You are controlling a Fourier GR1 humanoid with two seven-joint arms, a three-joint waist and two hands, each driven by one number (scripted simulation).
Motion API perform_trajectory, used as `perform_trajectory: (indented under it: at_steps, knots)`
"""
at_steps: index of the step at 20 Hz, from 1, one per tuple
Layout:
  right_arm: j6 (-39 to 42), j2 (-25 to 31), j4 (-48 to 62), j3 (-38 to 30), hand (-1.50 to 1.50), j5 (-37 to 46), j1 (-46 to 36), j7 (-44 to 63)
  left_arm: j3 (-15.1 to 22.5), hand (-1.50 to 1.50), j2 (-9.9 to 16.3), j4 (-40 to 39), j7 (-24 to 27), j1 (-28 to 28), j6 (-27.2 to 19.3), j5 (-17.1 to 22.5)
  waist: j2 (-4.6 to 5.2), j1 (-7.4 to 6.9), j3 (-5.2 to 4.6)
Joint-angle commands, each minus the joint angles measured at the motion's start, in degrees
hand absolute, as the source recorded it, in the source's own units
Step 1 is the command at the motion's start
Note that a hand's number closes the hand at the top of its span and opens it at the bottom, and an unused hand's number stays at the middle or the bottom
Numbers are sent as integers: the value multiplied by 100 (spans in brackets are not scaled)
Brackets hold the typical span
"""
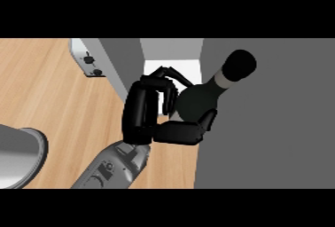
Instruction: Pick up the wine, place it into the cabinet and close the cabinet
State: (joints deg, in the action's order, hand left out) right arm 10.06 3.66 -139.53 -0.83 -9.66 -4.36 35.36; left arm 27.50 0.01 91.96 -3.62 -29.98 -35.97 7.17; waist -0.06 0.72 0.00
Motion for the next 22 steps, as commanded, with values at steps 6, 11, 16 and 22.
perform_trajectory:
  at_steps: [6, 11, 16, 22]
  knots:
    - [-200, 33, -1056, 142, -150, -309, 88, 691, 107, 150, -1, -541, 355, -203, -355, 359, -4, 6, -3]
    - [-278, 138, -1014, -81, -150, -596, -116, 860, 170, 150, -1, -1035, 1195, -168, -459, 1110, 7, 59, -5]
    - [-232, -13, -936, 91, -150, -326, 43, 541, 217, 150, -1, -1088, 1438, 150, -455, 968, -6, -11, -1]
    - [108, 144, -434, -400, -150, -753, 186, 76, 257, 150, -1, -1815, 1619, -114, -442, 689, 1, -8, 2]
